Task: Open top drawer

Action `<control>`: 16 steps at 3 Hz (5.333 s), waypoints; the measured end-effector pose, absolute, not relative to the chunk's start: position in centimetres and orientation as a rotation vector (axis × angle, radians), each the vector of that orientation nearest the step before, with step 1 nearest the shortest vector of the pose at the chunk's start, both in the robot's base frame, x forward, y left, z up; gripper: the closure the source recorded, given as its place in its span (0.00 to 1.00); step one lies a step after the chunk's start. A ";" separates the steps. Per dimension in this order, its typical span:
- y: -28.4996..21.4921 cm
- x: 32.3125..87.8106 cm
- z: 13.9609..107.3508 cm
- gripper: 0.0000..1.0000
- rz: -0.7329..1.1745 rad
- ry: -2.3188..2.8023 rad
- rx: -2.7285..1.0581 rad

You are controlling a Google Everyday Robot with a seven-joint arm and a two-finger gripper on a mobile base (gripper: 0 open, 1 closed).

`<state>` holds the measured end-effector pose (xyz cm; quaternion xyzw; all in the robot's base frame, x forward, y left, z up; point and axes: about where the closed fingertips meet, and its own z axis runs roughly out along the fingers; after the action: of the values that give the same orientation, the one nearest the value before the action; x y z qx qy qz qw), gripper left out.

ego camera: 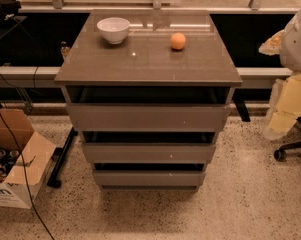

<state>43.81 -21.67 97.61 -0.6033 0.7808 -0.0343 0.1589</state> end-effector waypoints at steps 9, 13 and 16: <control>-18.2 55.0 72.9 0.00 0.097 2.276 -1.356; -16.0 65.3 65.4 0.19 0.216 2.188 -1.412; -16.6 64.0 66.3 0.63 0.220 2.214 -1.446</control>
Offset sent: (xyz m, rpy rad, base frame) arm 0.0305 0.0124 -0.0364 0.1195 0.0130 0.0275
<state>64.00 -16.57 66.33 -0.5289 0.8096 0.0805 0.2415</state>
